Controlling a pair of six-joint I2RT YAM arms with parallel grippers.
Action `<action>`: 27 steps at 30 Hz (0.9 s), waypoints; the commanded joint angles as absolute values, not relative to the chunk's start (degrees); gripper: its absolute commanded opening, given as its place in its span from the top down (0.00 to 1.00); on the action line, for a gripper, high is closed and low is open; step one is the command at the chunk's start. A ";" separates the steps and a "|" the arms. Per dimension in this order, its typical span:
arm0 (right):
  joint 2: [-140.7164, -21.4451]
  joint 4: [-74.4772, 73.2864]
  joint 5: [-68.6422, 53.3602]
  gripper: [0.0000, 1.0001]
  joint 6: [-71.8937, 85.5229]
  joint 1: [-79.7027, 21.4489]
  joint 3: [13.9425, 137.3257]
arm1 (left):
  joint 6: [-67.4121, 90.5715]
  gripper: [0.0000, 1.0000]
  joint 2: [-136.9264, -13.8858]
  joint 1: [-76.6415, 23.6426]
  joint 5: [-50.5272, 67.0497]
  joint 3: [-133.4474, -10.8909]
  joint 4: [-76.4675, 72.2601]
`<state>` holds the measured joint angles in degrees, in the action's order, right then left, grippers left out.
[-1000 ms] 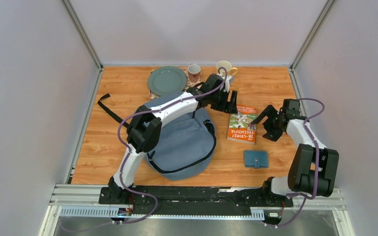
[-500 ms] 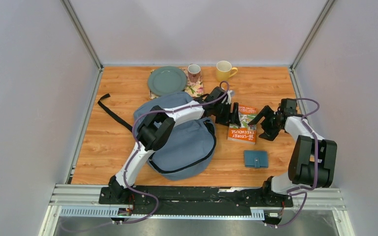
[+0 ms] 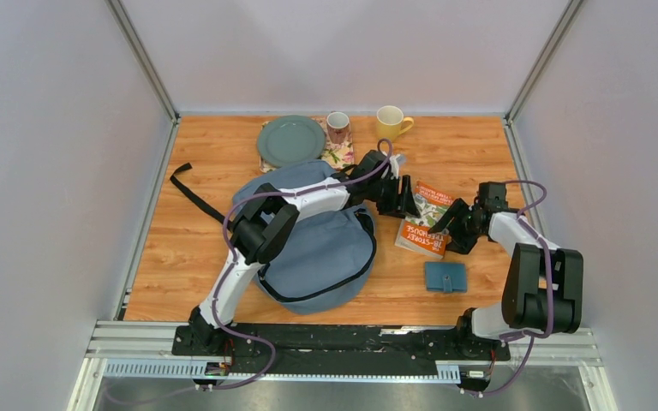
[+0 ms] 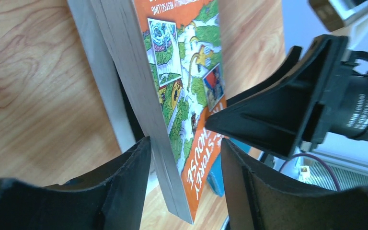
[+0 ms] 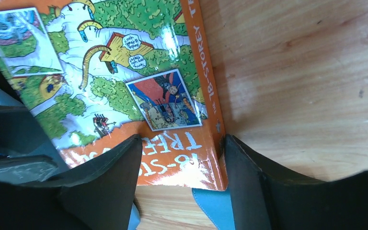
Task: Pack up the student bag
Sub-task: Pick up the book from the center of the board.
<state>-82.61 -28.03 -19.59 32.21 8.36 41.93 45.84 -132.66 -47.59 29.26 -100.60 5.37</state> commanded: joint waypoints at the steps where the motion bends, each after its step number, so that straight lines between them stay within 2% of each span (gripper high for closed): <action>1: -79.45 -25.13 -21.09 0.35 34.45 7.29 41.57 | 48.08 0.39 -125.60 -50.27 32.34 -99.49 -1.14; 5: -79.89 -25.31 -21.44 0.35 34.10 7.29 41.48 | 47.64 0.39 -126.91 -51.24 32.52 -98.97 1.39; 8: -79.89 -24.70 -21.88 0.35 34.28 7.29 40.87 | 48.25 0.34 -127.62 -51.41 32.35 -97.21 2.89; 12: -79.72 -23.82 -23.02 0.35 34.72 7.29 40.25 | 47.55 0.33 -126.65 -52.29 29.54 -92.56 3.51; 16: -79.89 -23.29 -24.08 0.34 34.98 7.29 40.34 | 46.58 0.37 -127.88 -53.26 29.18 -93.43 5.01; 19: -80.24 -23.03 -25.31 0.34 34.72 7.29 40.60 | 47.37 0.56 -129.55 -53.26 30.76 -95.36 4.92; 20: -80.42 -22.94 -25.49 0.34 34.72 7.29 40.69 | 47.46 0.73 -129.99 -53.26 31.11 -95.80 4.49; 21: -80.51 -22.85 -26.10 0.34 34.63 7.29 40.69 | 47.55 0.77 -129.99 -53.26 32.16 -95.97 3.61; 22: -80.51 -22.59 -26.54 0.34 34.63 7.29 40.61 | 48.33 0.78 -129.82 -53.35 32.60 -95.80 2.65; 23: -80.42 -22.41 -26.98 0.34 34.63 7.29 40.61 | 48.51 0.67 -129.47 -53.35 32.96 -95.80 0.98; 25: -80.42 -22.15 -27.86 0.34 34.54 7.29 40.43 | 49.04 0.54 -128.94 -53.26 32.87 -95.98 0.35; 27: -80.33 -21.97 -28.91 0.34 34.45 7.21 40.34 | 49.30 0.51 -128.06 -53.35 32.96 -95.98 -2.19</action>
